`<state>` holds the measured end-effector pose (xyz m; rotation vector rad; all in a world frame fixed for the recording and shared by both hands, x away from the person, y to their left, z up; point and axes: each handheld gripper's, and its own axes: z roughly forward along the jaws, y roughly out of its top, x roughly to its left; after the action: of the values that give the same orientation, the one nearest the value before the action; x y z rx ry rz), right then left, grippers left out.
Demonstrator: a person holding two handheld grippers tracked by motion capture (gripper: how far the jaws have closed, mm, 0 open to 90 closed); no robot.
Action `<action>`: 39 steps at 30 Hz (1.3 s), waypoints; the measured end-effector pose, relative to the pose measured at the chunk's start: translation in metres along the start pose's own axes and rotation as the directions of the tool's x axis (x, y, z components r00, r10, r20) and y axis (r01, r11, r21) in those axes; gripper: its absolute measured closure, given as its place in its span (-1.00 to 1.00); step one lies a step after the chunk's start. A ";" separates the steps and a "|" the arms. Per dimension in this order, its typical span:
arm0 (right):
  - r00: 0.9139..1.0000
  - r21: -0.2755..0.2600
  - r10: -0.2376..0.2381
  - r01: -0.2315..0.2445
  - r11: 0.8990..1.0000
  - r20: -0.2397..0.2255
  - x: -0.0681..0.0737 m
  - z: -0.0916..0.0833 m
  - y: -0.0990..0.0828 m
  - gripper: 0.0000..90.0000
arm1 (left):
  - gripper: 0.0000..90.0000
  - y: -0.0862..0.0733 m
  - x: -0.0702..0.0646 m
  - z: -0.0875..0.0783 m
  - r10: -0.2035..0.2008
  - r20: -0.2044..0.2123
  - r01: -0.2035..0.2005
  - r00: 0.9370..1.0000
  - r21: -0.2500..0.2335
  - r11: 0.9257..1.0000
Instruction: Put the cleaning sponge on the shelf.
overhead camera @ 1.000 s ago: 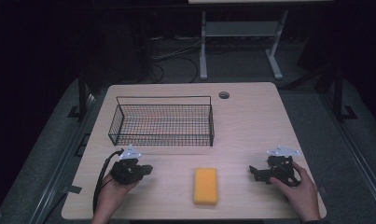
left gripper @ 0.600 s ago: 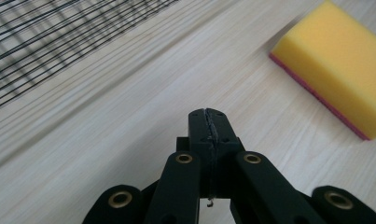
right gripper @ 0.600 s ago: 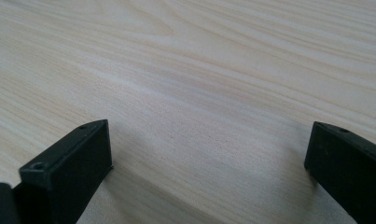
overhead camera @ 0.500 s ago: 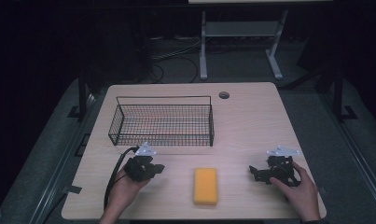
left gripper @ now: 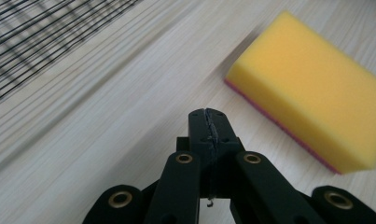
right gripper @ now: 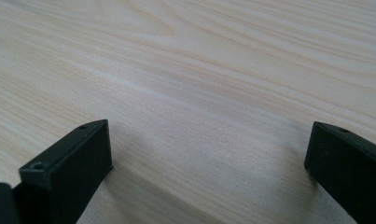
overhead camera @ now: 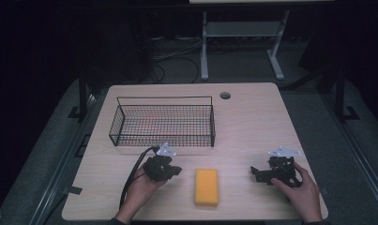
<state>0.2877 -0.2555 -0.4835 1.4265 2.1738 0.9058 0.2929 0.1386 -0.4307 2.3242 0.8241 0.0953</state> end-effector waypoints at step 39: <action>1.000 0.000 -0.001 0.001 1.000 0.000 0.000 0.000 0.000 -1.00 | 0.99 0.039 -0.014 0.050 0.063 0.069 -0.066 0.996 0.040 0.997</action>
<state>0.2875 -0.2555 -0.4835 1.4258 2.1739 0.9050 0.3162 0.0792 -0.4440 2.3806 0.7242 0.0267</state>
